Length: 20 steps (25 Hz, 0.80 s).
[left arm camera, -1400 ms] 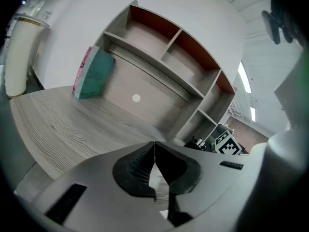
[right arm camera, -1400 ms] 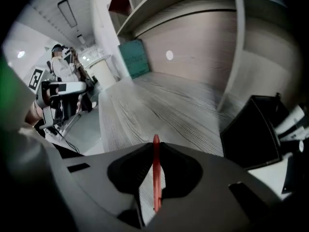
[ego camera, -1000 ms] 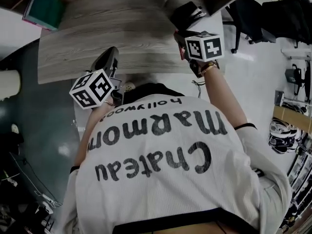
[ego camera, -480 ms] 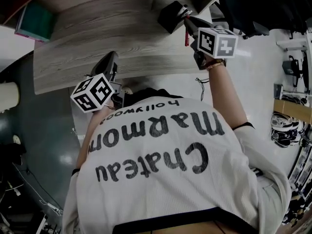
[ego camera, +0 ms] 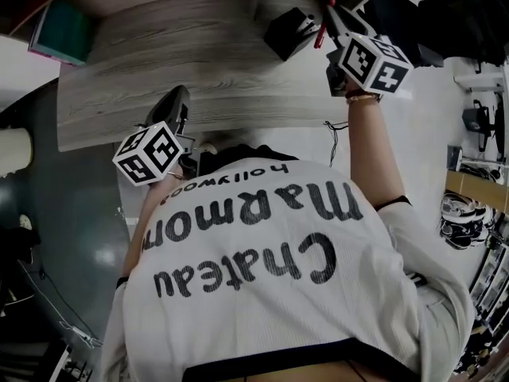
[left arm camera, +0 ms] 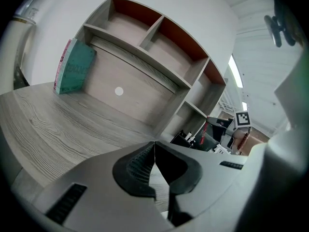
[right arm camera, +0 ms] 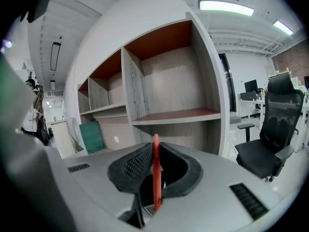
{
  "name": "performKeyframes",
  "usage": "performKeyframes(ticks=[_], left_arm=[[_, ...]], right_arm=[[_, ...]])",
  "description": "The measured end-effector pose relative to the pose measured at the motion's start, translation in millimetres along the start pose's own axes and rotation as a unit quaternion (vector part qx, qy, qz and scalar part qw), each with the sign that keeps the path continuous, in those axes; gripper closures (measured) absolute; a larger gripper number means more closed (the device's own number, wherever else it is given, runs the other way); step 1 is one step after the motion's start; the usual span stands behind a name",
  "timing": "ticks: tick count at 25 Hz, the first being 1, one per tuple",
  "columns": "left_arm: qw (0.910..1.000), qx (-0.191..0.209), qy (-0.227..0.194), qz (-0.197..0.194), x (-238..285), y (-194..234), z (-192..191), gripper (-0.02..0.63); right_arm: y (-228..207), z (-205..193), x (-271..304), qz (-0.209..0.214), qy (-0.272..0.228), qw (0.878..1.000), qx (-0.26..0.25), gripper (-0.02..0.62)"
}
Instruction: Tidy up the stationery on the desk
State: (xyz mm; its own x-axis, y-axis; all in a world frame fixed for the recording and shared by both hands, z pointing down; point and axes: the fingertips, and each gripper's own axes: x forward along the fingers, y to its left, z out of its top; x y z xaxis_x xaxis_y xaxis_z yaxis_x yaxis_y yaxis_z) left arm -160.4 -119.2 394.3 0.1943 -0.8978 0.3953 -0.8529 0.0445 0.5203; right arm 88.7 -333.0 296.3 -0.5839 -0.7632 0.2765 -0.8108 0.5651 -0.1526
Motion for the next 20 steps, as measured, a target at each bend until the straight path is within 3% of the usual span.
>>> performKeyframes(ticks=[9, 20], left_arm=[[0.9997, -0.008, -0.009, 0.020, -8, 18, 6, 0.589], [0.9992, -0.014, -0.010, 0.036, -16, 28, 5, 0.589]], right_arm=[[8, 8, 19, -0.007, -0.046, 0.999, -0.007, 0.537], [9, -12, 32, -0.002, -0.037, 0.999, 0.001, 0.537]])
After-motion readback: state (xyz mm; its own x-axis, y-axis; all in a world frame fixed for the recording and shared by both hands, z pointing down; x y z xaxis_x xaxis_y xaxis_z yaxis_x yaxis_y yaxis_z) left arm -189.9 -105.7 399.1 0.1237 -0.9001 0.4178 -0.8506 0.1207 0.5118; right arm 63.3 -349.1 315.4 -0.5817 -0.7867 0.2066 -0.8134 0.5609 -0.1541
